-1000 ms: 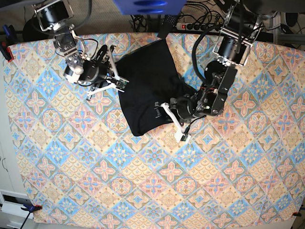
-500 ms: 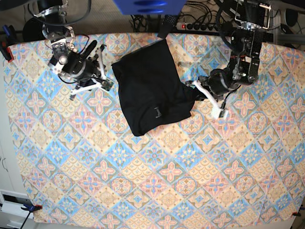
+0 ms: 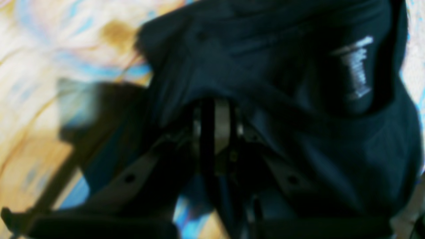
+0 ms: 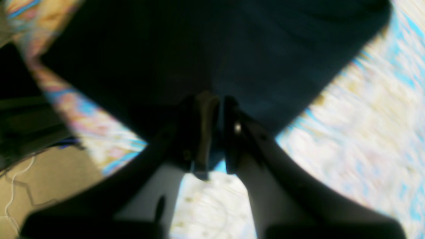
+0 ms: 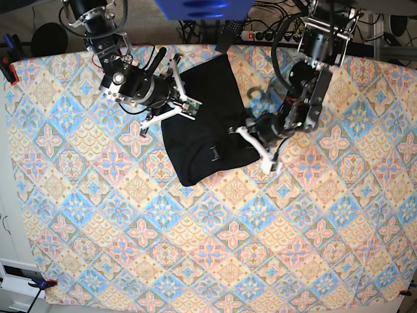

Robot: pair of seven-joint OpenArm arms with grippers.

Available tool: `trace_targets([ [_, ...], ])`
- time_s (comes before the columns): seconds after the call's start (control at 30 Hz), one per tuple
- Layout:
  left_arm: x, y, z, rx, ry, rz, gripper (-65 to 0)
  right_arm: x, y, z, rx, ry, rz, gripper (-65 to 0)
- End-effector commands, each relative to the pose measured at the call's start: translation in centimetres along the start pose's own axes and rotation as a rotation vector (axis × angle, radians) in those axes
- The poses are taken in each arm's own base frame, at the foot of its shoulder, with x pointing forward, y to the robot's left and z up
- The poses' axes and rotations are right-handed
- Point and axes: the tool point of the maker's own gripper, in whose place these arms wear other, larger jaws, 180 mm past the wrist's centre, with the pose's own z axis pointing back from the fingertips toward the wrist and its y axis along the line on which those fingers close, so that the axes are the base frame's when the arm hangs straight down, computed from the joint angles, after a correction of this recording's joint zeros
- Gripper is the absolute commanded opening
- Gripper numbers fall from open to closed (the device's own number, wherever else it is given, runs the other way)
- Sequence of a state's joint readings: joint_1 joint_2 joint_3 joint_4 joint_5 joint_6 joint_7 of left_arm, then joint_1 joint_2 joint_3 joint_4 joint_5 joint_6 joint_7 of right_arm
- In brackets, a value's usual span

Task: Fold the T-shirt properly
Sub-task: 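Grasp the folded shirt with both grippers and lift it, then carry the folded shirt with the right gripper toward the table edge and lay it down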

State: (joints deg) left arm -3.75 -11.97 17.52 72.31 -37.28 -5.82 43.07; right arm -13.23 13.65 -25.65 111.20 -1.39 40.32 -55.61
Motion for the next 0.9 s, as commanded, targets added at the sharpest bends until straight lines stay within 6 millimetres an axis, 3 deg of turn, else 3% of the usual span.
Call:
trace_targets([
  [0.0,1.0,-1.3,-0.7,-0.02,-0.013,-0.02,-61.4,1.0,-0.6,0.4,-0.02,-0.034,0.011,-57.6],
  [0.17,2.1,-3.3,-2.5,-0.022,-0.026,-0.056,-61.4,2.3,1.3,0.0,0.029,-0.062,0.046,-57.6],
  [0.33,5.1,-4.6,-1.3,-0.048,-0.114,-0.092,-61.5,5.3,2.5,-0.6,0.058,-0.126,0.059,-57.6],
  [0.5,7.3,-1.5,3.9,0.0,-0.245,-0.05,-61.5,7.9,1.8,-1.2,0.052,-0.176,0.066,-57.6],
  [0.67,6.5,3.5,9.8,0.116,-0.348,0.047,-61.5,9.3,0.3,-3.1,0.055,-0.174,0.06,-57.6],
  [0.87,4.9,6.3,15.5,0.221,-0.431,0.089,-61.6,11.9,-0.9,-5.5,0.082,-0.181,0.027,-57.6],
])
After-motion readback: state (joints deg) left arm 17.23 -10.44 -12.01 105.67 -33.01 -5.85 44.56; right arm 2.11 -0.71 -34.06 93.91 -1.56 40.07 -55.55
